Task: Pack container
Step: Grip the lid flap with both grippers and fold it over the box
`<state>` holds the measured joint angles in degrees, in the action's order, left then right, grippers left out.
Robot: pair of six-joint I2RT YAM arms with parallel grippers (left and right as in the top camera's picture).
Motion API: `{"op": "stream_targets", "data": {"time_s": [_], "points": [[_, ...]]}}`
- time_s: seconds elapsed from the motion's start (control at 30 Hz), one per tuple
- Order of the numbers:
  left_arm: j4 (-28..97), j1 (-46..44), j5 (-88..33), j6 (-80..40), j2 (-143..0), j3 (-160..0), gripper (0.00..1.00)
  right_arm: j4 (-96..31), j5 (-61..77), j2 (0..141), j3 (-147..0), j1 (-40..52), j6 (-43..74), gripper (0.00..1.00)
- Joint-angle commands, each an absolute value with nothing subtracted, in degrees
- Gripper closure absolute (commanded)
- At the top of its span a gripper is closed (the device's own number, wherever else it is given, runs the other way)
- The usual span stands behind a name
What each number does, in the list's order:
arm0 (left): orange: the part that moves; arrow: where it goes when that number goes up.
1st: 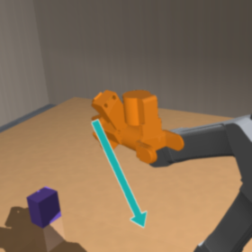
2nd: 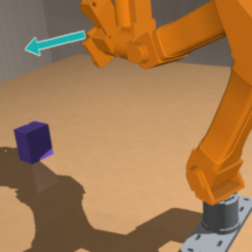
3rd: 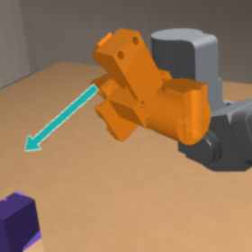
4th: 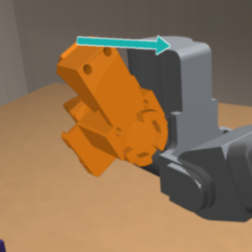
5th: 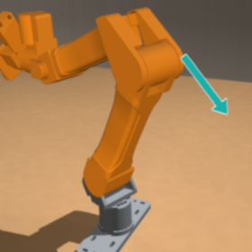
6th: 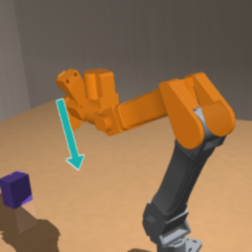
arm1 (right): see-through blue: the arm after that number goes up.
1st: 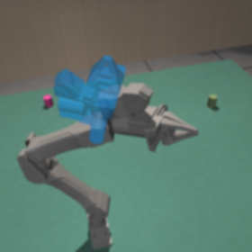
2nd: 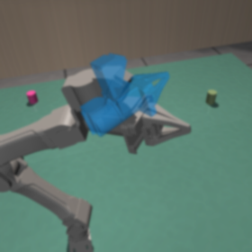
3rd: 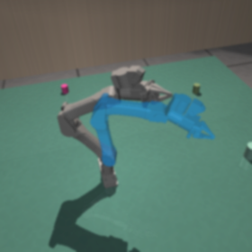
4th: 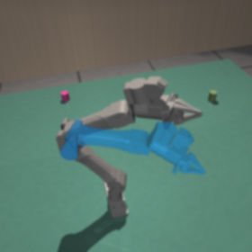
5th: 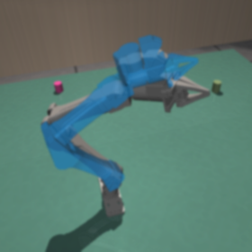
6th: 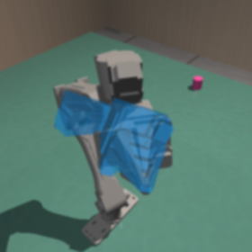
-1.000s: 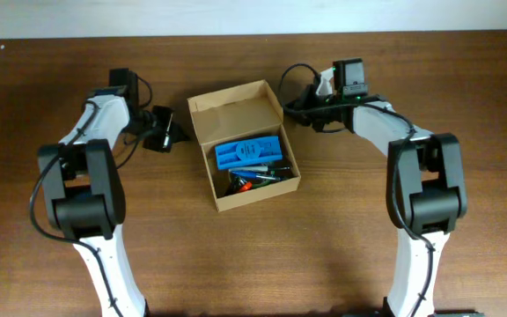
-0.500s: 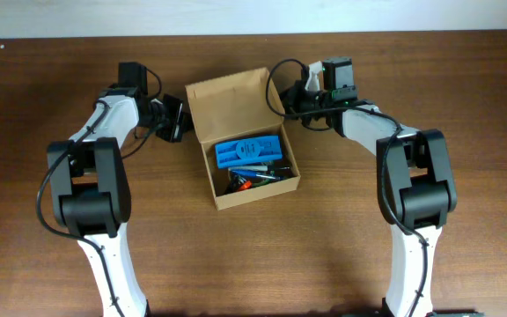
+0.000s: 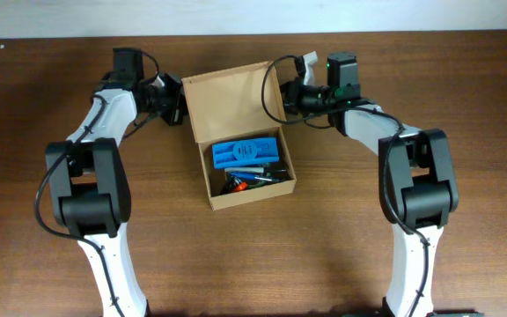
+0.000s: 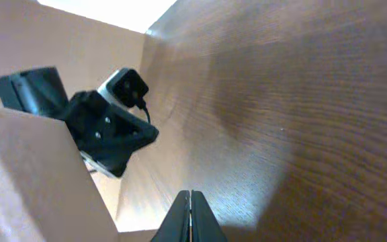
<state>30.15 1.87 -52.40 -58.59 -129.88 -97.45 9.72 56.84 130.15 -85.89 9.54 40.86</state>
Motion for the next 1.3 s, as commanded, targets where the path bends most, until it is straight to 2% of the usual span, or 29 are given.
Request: {"op": "stream_targets", "data": {"time_s": [0.0, 0.6, 0.73, 0.87, 1.1, 1.17, 1.27], "points": [[29.98, 1.61, -56.64, -55.55, -130.54, -99.68, 0.98, 10.11, 62.17, 130.15, -86.59, 6.55, 34.85, 0.97], [31.18, -2.09, -66.78, -46.39, -130.5, -101.71, 0.99, 10.11, 76.38, 123.9, -86.61, 4.84, 31.7, 0.96], [36.21, -2.11, -66.11, -40.71, -130.5, -103.22, 0.99, 10.09, 76.9, 121.16, -86.61, 4.84, 31.68, 0.96], [46.48, -2.09, -61.76, -31.88, -130.5, -107.04, 0.98, 9.47, 78.04, 118.69, -86.59, 4.91, 31.7, 0.96], [58.02, -2.11, -56.6, -24.64, -130.5, -112.6, 0.99, 6.81, 80.42, 117.86, -86.59, 6.63, 31.68, 0.96], [60.45, -2.09, -55.51, -23.31, -130.5, -113.84, 0.99, 5.08, 80.16, 117.62, -86.59, 7.53, 30.09, 0.96], [63.57, -2.09, -54.68, -21.28, -130.5, -115.15, 0.99, -3.99, 75.81, 116.62, -86.59, 8.34, 25.08, 0.96]]}}
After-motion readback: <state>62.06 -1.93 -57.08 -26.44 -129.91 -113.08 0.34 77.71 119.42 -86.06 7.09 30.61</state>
